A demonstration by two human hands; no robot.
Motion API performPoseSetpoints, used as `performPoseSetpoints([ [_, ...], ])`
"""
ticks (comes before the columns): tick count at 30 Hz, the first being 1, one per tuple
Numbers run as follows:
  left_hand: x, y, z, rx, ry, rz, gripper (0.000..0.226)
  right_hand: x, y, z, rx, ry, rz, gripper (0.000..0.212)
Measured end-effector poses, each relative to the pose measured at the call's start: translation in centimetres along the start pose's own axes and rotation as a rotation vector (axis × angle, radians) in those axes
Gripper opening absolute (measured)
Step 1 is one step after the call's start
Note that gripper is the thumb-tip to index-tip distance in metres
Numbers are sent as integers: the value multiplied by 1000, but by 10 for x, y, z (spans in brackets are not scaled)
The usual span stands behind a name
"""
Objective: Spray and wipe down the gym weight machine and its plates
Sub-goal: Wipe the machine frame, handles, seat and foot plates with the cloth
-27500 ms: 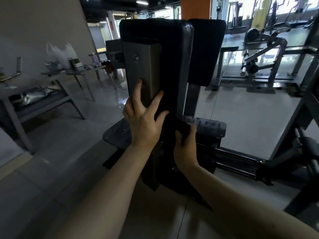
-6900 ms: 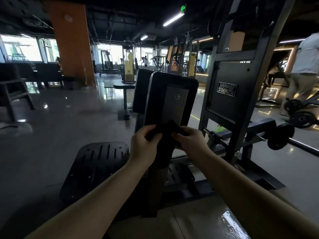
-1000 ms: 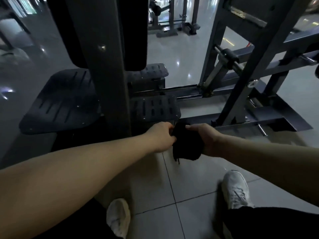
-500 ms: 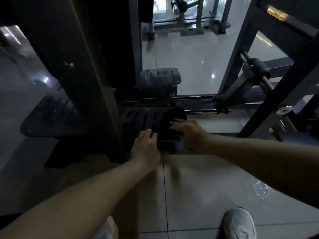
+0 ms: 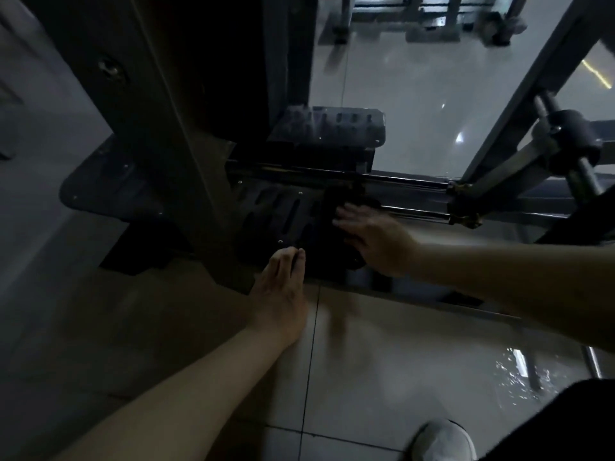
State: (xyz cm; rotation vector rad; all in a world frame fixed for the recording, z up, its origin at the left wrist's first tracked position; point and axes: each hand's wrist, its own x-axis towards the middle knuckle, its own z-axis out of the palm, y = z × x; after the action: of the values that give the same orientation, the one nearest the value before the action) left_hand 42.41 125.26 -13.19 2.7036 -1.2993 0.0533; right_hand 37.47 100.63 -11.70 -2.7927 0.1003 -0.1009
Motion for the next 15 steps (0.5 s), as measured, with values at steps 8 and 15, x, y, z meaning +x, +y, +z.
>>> performPoseSetpoints([
  [8, 3, 12, 2, -30, -14, -70, 71, 23, 14, -12, -42, -75, -47, 48],
  [15, -1, 13, 0, 2, -42, -108, 75, 52, -5, -5, -85, -165, -51, 51],
])
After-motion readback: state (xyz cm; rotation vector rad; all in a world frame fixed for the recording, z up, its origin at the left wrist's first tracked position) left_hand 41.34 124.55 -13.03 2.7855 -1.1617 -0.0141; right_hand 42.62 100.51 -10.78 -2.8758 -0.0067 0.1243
